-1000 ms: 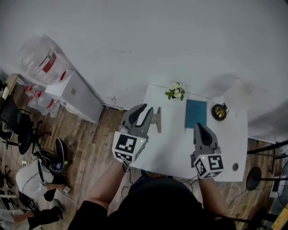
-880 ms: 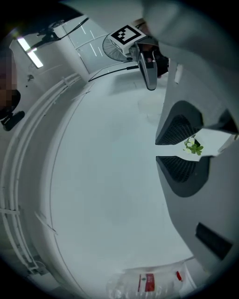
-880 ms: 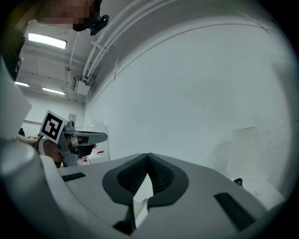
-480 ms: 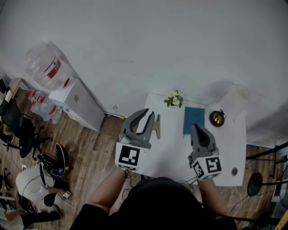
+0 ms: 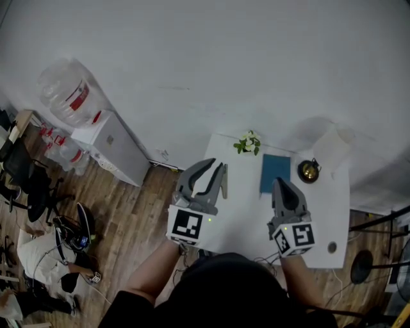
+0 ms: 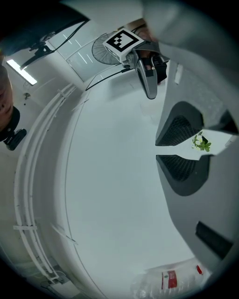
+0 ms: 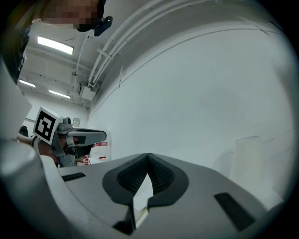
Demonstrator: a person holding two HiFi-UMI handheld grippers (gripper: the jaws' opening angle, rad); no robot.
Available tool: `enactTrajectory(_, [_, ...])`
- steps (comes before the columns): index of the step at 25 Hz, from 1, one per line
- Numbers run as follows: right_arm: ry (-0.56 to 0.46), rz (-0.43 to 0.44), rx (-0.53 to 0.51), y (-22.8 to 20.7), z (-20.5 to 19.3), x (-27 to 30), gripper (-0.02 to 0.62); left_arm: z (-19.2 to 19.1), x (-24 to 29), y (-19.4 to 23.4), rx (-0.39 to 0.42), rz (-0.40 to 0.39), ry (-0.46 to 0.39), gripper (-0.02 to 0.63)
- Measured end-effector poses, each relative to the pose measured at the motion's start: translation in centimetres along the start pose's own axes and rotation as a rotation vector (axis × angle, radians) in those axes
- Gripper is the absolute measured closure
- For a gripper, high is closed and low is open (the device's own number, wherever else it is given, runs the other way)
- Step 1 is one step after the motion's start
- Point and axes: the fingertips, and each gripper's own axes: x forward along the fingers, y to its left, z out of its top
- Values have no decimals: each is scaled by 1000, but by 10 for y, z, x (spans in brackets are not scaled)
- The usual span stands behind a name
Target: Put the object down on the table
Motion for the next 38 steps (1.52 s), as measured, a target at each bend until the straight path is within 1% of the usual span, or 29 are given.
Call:
enactTrajectory(8, [-15,22,18,-4,-1,-5,591,1,5,-15,-5,-21,13,548])
enactTrajectory(20, [-43,51,6,-17,-1,-9,592,-9,12,-26,4,6,67,548])
enactTrajectory(26, [-42,53,37,-31,-5,-13,592,-12,15,-36,7,18,93,548])
enactTrajectory(38, [-24,66,65,-68,-18,-20,591,-14,35,-62,15,42,120,549])
